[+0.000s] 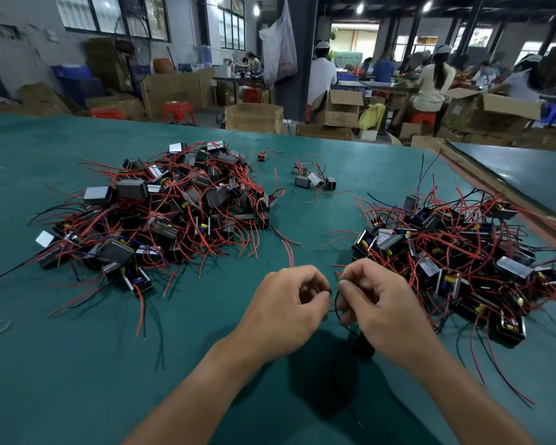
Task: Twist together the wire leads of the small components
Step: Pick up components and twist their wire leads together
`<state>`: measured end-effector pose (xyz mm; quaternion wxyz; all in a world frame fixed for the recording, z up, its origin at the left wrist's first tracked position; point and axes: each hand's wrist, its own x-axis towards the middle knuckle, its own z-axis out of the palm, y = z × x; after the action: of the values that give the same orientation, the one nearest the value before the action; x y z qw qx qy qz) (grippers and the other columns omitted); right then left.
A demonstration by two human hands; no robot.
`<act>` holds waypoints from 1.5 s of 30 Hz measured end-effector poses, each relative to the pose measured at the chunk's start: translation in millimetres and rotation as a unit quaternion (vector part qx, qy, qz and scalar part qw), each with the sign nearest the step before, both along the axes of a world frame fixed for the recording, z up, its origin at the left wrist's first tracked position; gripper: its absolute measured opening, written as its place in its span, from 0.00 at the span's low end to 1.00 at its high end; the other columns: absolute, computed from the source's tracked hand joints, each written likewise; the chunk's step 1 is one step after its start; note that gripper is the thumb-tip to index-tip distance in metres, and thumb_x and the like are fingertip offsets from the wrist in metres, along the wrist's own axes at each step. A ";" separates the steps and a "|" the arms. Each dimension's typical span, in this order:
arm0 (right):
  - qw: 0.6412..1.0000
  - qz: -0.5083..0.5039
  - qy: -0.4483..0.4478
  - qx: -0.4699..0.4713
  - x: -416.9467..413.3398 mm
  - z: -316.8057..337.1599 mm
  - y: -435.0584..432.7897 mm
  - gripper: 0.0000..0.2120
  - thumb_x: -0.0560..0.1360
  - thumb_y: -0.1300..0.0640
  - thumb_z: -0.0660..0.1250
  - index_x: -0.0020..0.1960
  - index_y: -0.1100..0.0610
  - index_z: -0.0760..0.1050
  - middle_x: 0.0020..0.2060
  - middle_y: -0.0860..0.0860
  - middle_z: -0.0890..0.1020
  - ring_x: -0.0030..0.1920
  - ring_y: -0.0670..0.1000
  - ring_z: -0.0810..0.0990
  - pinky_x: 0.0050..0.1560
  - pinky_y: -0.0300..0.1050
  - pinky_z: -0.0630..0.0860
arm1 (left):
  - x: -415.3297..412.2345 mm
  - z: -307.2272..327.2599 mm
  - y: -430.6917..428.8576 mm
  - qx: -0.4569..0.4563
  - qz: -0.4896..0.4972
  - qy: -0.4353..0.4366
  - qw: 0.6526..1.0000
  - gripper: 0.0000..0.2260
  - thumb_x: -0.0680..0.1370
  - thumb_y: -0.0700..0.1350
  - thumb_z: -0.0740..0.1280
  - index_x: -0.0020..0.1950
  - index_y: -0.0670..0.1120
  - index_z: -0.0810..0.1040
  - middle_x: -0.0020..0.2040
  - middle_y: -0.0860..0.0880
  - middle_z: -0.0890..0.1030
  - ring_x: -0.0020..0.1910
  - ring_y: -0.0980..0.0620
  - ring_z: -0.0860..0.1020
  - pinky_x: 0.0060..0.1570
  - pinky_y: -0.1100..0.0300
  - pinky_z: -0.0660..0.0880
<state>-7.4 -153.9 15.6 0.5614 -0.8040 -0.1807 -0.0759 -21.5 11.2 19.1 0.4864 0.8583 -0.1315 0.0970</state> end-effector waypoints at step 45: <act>0.998 0.010 -0.059 0.022 -7.3 11.6 2.4 0.13 0.70 0.69 0.74 0.37 0.50 0.83 0.36 0.49 0.81 0.27 0.45 0.74 0.29 0.36 0.67 | -2.3 7.0 4.7 -0.165 -0.084 0.131 0.974 0.08 0.67 0.42 0.69 0.42 0.49 0.86 0.31 0.41 0.79 0.30 0.48 0.68 0.30 0.50 0.66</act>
<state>-14.7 -151.5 27.2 0.5678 -0.7839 -0.2196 -0.1219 -23.8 15.8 26.1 0.6404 0.7577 -0.1204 -0.0367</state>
